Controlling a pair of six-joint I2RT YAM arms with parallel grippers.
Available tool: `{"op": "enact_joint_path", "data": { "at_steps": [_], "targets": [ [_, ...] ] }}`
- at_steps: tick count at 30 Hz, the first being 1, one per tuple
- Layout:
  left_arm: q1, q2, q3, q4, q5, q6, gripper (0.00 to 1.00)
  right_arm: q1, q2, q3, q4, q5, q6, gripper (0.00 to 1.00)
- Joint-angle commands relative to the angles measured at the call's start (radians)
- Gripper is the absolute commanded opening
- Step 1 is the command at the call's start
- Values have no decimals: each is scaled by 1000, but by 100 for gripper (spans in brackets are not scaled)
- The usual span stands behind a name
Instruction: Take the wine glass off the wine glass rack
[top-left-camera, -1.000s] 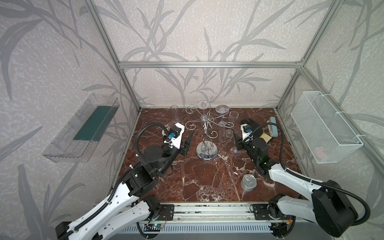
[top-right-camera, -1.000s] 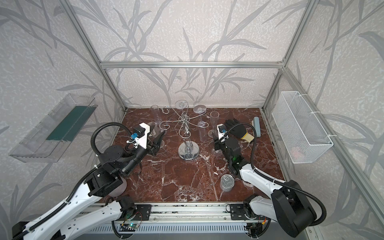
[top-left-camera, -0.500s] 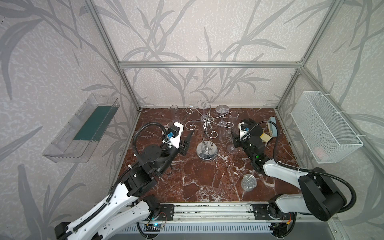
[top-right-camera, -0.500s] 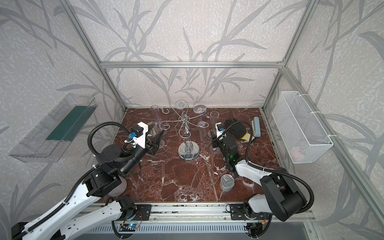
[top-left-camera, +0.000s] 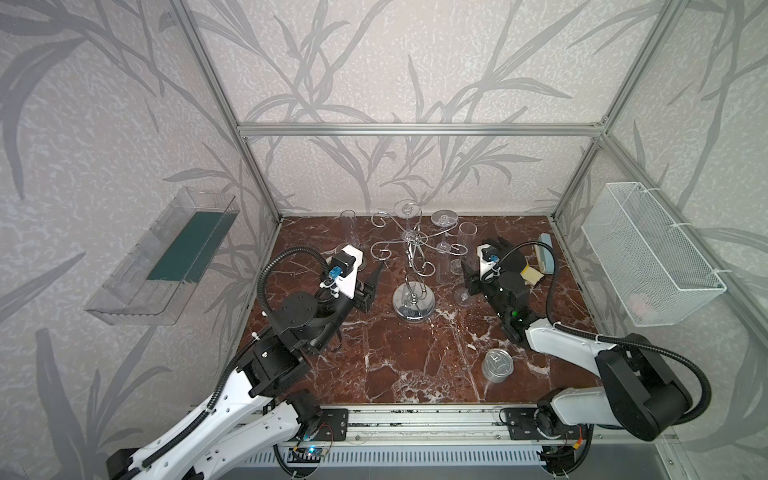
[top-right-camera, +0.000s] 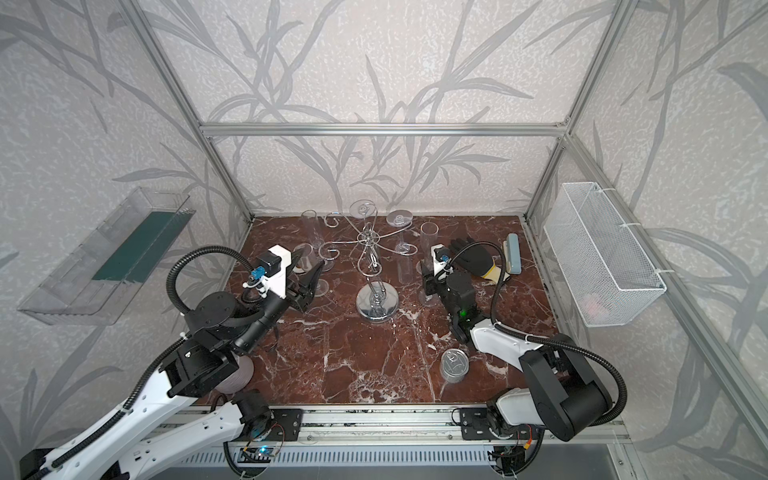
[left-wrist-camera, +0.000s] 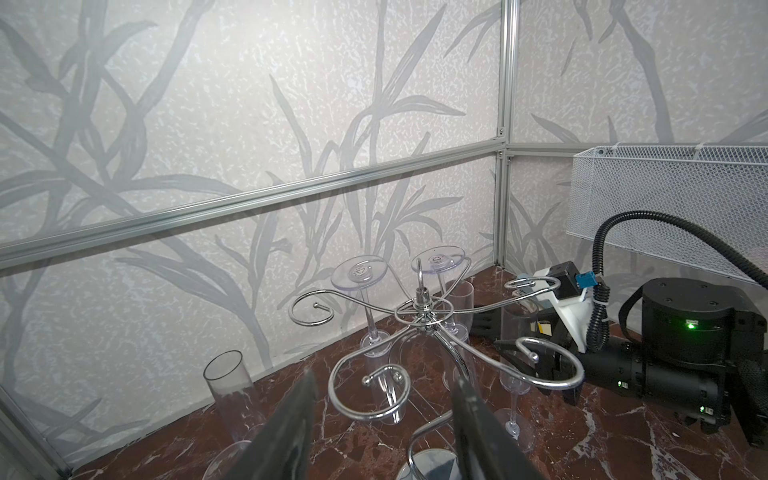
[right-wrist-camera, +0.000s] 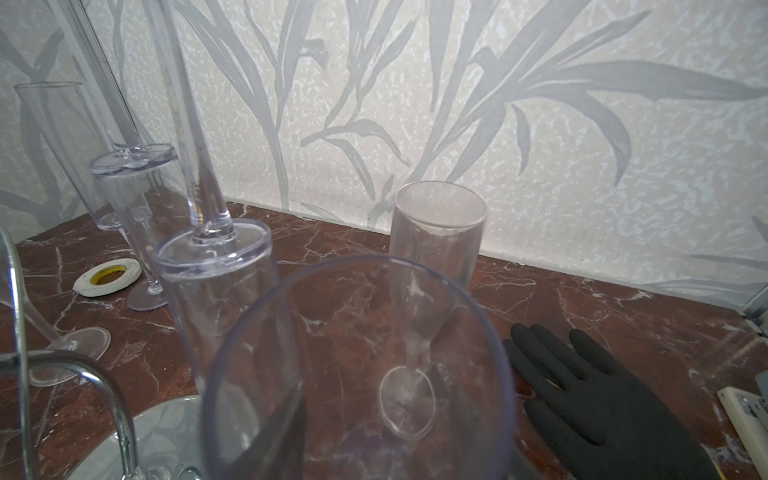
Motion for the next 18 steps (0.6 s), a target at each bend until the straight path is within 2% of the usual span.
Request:
{"op": "enact_joint_path", "data": {
  "at_steps": [1,7,18],
  "targets": [
    [1,-11,18,1,-5,0,55,-6,-34,2,4,0,3,67],
    [1,-18,12,1,-4,-6,55,-5,-78,2,-32,-6,0,79],
    [1,-28,2,4,-8,-6,55,-5,-230,-15,-160,-5,-18,83]
  ]
}}
